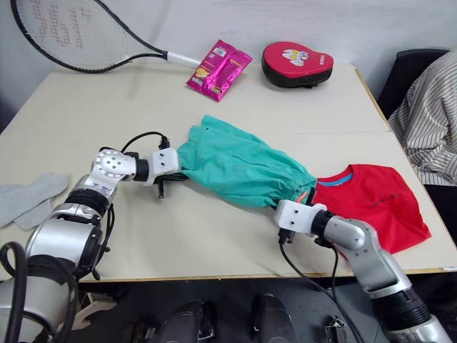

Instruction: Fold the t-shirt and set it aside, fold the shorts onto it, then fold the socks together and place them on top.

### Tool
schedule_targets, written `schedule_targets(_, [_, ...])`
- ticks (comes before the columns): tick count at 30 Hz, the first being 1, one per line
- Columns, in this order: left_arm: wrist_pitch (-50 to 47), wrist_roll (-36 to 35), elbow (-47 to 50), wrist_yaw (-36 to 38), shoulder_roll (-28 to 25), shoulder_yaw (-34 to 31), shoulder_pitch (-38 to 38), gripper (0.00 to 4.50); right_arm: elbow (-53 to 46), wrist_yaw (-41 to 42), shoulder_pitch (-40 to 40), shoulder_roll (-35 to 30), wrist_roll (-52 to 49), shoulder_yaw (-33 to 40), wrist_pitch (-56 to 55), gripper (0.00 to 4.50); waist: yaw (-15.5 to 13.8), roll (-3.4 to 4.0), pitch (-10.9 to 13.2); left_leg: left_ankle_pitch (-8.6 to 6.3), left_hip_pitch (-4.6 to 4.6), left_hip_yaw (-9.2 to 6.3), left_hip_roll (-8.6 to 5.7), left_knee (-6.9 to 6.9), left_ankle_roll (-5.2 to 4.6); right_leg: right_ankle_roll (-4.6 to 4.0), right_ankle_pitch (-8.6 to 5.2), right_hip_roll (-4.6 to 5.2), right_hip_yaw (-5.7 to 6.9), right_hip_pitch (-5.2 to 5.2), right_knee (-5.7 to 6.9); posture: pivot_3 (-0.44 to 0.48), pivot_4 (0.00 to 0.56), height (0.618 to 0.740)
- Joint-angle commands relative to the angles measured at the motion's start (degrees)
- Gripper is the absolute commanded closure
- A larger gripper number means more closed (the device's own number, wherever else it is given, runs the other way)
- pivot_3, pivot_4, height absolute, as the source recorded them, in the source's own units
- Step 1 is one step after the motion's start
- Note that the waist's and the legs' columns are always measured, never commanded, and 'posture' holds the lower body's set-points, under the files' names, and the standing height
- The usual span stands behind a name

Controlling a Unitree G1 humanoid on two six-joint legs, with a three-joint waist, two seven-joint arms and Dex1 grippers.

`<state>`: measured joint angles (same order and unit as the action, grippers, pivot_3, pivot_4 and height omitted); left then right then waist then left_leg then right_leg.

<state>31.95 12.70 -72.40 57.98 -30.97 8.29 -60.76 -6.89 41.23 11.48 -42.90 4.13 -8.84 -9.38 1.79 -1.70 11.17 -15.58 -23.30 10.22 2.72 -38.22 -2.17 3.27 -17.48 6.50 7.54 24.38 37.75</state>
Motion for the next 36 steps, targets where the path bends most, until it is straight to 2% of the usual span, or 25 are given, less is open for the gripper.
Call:
schedule_targets(1, [-0.94, -3.41, 1.73, 5.28, -3.65, -2.57, 2.71, 4.48, 3.91, 6.72, 0.50, -2.89, -5.37, 2.31, -10.23, 4.50, 0.29, 0.00, 0.00, 0.02, 0.03, 0.03, 0.02, 0.01, 0.03, -0.01, -0.01, -0.03, 0.02, 0.00, 0.01, 0.000, 0.150, 0.740])
schedule_targets(4, [-1.12, -7.40, 6.63, 10.10, -5.89, -4.68, 6.27, 4.48, 8.03, 11.54, 1.23, -4.06, -8.14, 1.84, -16.22, 4.50, 0.40, 0.00, 0.00, 0.06, 0.06, 0.03, 0.06, 0.03, 0.10, -0.04, -0.03, -0.06, 0.01, 0.00, 0.02, 0.000, 0.150, 0.740])
schedule_targets(8, [-5.23, -15.90, 26.98, 14.83, -9.60, -8.47, 19.30, 4.48, 12.90, 16.17, 3.18, -3.20, -9.77, 0.07, -22.99, 4.50, 1.06, 0.00, 0.00, 0.07, 0.08, 0.04, 0.07, 0.04, 0.11, -0.06, -0.03, -0.01, -0.12, 0.00, 0.03, 0.000, 0.150, 0.740])
schedule_targets(14, [-19.35, -21.83, 61.21, 7.30, -14.70, -16.36, 44.03, 4.48, 17.14, 19.31, 4.28, -1.19, -10.68, -2.11, -27.19, 4.50, 1.22, 0.01, 0.00, 0.06, 0.10, -0.04, 0.07, 0.04, 0.11, -0.07, -0.04, 0.09, -0.18, -0.04, 0.05, 0.000, 0.150, 0.740])
schedule_targets(18, [-27.40, -23.84, 78.41, 2.35, -15.49, -22.00, 59.98, 4.48, 21.71, 21.14, 3.99, -1.16, -11.11, -2.64, -30.92, 4.50, 1.03, 0.02, 0.00, 0.03, 0.16, -0.11, 0.08, 0.07, 0.10, -0.08, -0.05, 0.13, -0.17, -0.13, -0.01, 0.000, 0.150, 0.740])
schedule_targets(21, [-31.49, -24.97, 86.73, -0.93, -14.24, -24.15, 68.09, 4.48, 25.94, 21.80, 4.19, -1.57, -11.01, -2.40, -33.86, 4.50, 0.36, 0.03, 0.00, -0.08, 0.24, -0.21, 0.06, 0.09, 0.11, -0.08, -0.05, 0.16, -0.15, -0.27, -0.11, 0.000, 0.150, 0.740])
schedule_targets(25, [-34.85, -26.90, 91.45, -3.90, -12.75, -24.59, 71.63, 4.48, 28.68, 22.03, 4.15, -2.24, -11.33, -1.81, -35.19, 4.50, -0.40, 0.04, 0.01, -0.35, 0.75, -0.33, 0.07, 0.16, 0.48, -0.15, -0.08, 0.16, -0.08, -0.79, -0.27, 0.000, 0.150, 0.740])
schedule_targets(27, [-35.70, -28.52, 92.94, -3.77, -12.39, -24.35, 72.77, 4.04, 27.29, 22.82, 3.06, -2.86, -14.19, -0.97, -32.05, 4.50, -0.38, 0.08, -0.01, -0.48, 0.92, -0.34, 0.08, 0.22, 0.39, -0.20, -0.11, 0.17, -0.08, -0.96, -0.31, 0.000, 0.150, 0.740])
schedule_targets(30, [-35.82, -29.26, 93.78, -3.91, -12.57, -25.06, 73.93, 3.25, 23.59, 25.18, 0.47, -4.08, -18.50, -0.41, -27.43, 3.61, -0.37, 0.11, -0.03, -0.49, 0.95, -0.33, 0.11, 0.27, 0.30, -0.28, -0.17, 0.18, -0.05, -0.95, -0.32, 0.000, 0.150, 0.740])
schedule_targets(33, [-40.03, -36.18, 95.19, -0.33, -13.78, -27.97, 75.82, 2.33, 17.83, 27.16, -2.83, -6.25, -22.53, 1.38, -22.49, 2.64, -0.30, 0.12, -0.03, -0.47, 0.94, -0.33, 0.18, 0.27, 0.26, -0.34, -0.21, 0.16, 0.03, -0.94, -0.33, 0.000, 0.150, 0.740])
schedule_targets(35, [-43.42, -41.88, 96.02, 3.95, -16.15, -31.44, 77.50, 2.32, 12.66, 27.66, -5.40, -7.91, -26.75, 3.68, -16.69, 1.95, -0.17, 0.16, -0.01, -0.54, 0.93, -0.33, 0.22, 0.30, 0.20, -0.39, -0.24, 0.15, 0.04, -0.91, -0.32, 0.000, 0.150, 0.740])
schedule_targets(36, [-44.96, -44.07, 96.19, 5.11, -17.07, -33.03, 77.89, 2.32, 9.98, 27.81, -6.63, -8.72, -29.30, 4.81, -13.30, 1.95, -0.22, 0.22, 0.02, -0.55, 0.95, -0.33, 0.25, 0.30, 0.21, -0.40, -0.24, 0.14, 0.04, -0.92, -0.33, 0.000, 0.150, 0.740])
